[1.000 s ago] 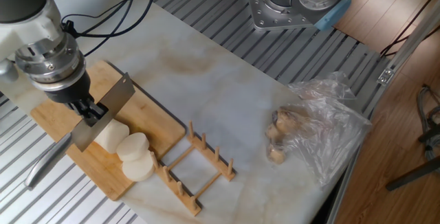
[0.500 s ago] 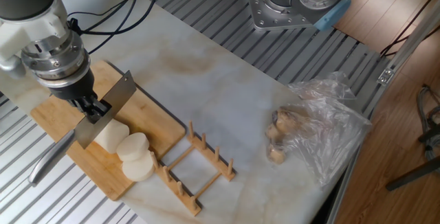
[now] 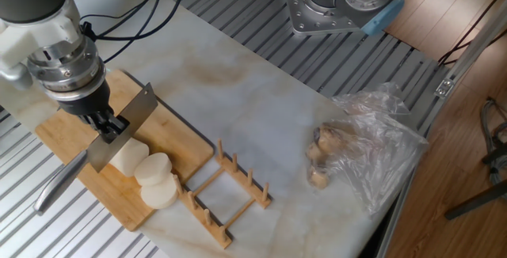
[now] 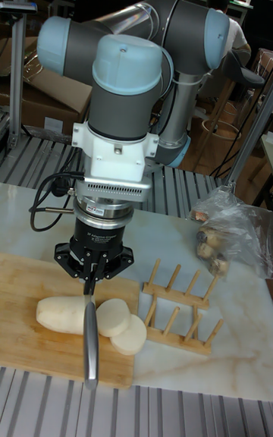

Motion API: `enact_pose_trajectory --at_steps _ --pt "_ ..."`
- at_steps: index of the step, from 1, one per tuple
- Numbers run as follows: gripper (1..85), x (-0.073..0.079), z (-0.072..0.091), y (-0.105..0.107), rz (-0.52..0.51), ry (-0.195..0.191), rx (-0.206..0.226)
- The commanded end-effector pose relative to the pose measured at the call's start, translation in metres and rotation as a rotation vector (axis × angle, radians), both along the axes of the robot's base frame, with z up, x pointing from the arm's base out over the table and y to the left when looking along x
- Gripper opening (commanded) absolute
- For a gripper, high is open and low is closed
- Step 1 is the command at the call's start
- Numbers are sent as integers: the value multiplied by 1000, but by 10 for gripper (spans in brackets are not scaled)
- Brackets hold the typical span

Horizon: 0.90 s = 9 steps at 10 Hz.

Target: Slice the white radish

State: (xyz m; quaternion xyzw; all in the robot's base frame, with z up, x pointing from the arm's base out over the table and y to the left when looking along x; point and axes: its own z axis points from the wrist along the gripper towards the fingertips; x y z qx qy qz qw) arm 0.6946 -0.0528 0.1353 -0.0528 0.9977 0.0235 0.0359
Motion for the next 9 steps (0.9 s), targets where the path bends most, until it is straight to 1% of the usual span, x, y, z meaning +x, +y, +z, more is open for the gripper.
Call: enact_pose_trajectory --at_steps 1,3,9 --pt "13 2 1 4 -2 -8 22" --pt "13 3 -1 2 -1 -9 18" --pt "13 3 -3 4 -1 -11 22"
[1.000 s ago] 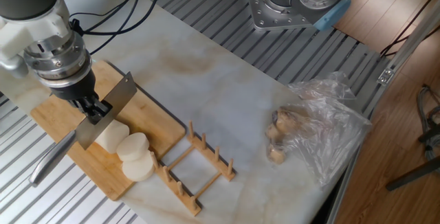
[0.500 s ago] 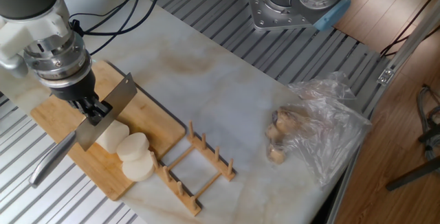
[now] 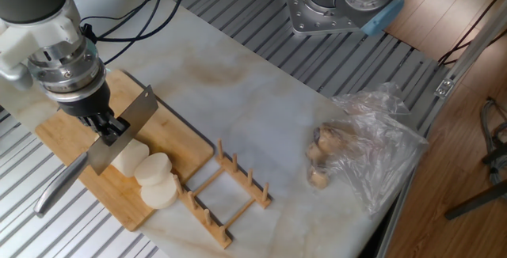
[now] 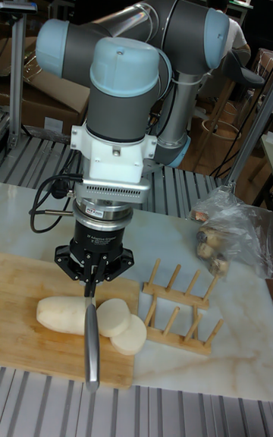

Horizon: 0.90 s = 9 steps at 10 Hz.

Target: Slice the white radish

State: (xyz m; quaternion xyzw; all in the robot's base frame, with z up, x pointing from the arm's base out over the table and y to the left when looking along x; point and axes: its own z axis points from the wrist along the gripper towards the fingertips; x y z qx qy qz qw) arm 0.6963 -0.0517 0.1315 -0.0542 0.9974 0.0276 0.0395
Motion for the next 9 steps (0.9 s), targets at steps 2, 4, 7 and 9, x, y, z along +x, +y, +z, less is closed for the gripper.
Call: enact_pose_trajectory --at_steps 2,4,7,9 --pt "13 1 0 2 -2 -6 15" --pt "13 1 0 3 1 -6 18" --pt "13 2 -4 3 8 -12 30" --pt "13 2 -6 3 13 -19 38"
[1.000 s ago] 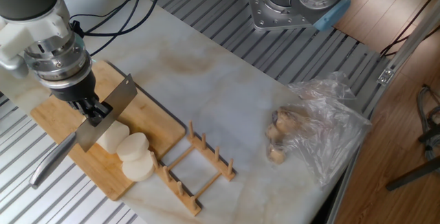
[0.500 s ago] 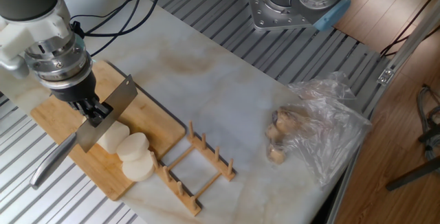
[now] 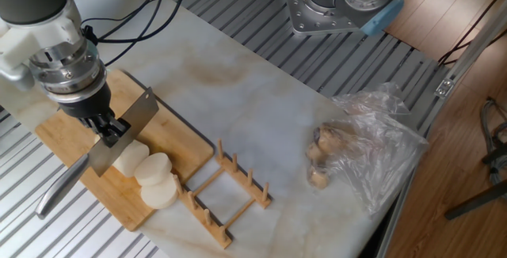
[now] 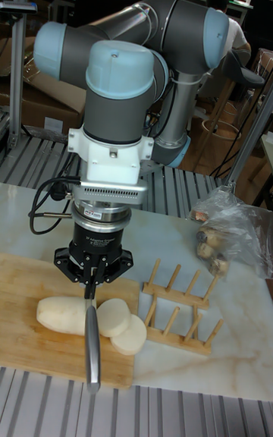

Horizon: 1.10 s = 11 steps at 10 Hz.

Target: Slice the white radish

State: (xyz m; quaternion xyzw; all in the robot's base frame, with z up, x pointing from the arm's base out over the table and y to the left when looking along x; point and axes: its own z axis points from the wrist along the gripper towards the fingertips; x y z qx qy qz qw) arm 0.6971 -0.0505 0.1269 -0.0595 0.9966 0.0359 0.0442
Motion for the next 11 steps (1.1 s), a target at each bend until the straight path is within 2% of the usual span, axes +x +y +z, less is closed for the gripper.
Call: enact_pose_trajectory --at_steps 1,7,11 --pt "13 1 -2 2 2 -10 23" --pt "13 -1 -8 4 -18 2 5" --pt "13 0 -11 6 -16 4 14"
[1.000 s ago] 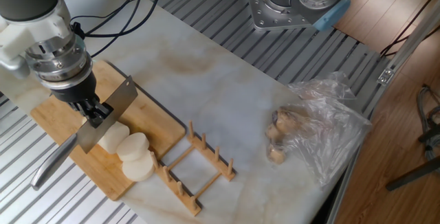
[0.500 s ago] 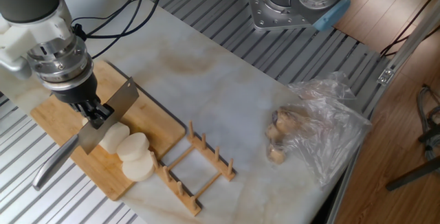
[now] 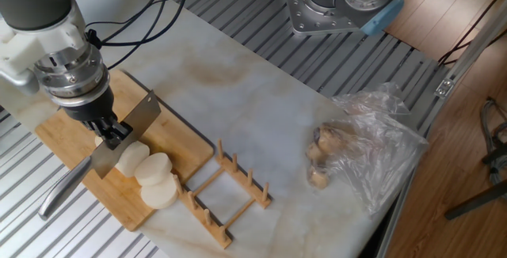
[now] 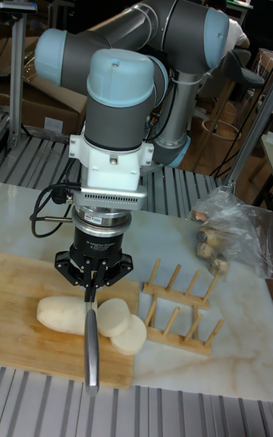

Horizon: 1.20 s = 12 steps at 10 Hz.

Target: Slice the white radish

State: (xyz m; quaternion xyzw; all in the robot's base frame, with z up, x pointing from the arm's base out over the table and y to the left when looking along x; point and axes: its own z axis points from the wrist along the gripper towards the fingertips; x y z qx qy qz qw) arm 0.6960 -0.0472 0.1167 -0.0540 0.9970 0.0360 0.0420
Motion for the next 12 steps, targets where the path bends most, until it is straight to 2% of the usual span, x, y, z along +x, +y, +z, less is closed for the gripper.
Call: enact_pose_trajectory --at_steps 1,12 --pt "13 1 -1 3 -9 1 15" --pt "13 1 -11 6 -18 15 22"
